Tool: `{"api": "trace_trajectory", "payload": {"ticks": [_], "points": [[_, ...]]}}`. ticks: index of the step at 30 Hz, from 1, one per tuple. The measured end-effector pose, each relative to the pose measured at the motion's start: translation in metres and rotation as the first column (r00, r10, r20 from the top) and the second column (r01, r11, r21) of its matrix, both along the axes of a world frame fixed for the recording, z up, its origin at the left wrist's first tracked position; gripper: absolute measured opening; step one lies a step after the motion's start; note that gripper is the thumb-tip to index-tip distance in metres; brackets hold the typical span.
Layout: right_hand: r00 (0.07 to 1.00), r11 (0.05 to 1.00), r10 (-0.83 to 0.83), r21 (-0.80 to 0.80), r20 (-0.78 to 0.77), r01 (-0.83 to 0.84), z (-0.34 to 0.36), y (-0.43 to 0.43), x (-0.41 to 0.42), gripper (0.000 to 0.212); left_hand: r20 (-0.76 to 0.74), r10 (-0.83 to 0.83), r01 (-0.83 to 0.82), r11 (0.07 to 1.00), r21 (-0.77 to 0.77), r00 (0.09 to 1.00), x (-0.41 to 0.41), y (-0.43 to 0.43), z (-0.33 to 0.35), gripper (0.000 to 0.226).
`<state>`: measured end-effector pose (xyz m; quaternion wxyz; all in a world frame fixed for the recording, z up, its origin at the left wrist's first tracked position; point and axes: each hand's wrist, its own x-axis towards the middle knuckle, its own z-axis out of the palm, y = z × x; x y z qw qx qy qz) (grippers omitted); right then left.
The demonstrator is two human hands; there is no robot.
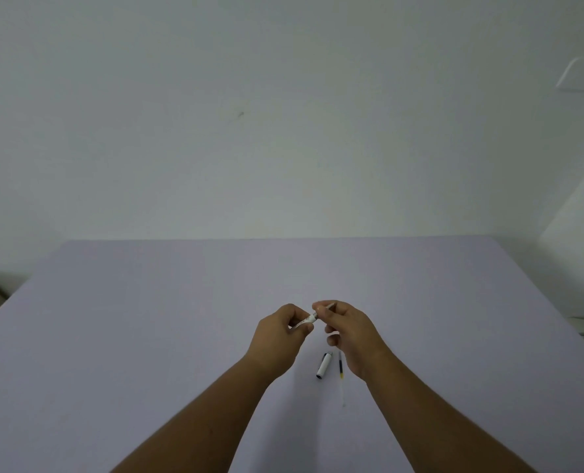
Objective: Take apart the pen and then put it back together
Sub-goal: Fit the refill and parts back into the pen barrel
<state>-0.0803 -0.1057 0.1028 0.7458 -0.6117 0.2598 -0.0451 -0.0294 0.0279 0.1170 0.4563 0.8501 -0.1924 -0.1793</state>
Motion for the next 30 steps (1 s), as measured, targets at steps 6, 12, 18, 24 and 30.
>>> {"api": "trace_trajectory", "payload": {"ticks": [6,12,18,24,30], "points": [[0.995,0.999,-0.026,-0.041,-0.101,0.022,-0.002,0.001,0.001,0.031,0.021,-0.006,0.005,1.0,0.021,1.0,-0.001,-0.003,-0.001,0.011],[0.998,0.999,-0.04,0.009,-0.054,0.041,-0.004,-0.001,0.005,0.017,0.102,0.02,-0.026,0.998,0.052,0.995,-0.001,-0.005,-0.002,0.009],[0.998,1.0,-0.012,0.007,-0.058,0.012,-0.002,-0.002,0.014,0.024,0.156,0.09,-0.094,0.995,0.019,0.984,-0.001,-0.004,-0.008,0.009],[0.994,0.999,0.043,-0.018,-0.096,-0.045,-0.014,-0.007,0.019,0.018,-0.172,0.117,-0.124,0.992,-0.026,0.978,0.006,0.001,-0.015,0.017],[0.96,0.996,0.013,-0.078,-0.279,-0.036,-0.045,-0.011,0.032,0.027,-0.475,0.098,-0.088,0.995,0.044,0.875,0.015,0.009,-0.033,0.023]]}}
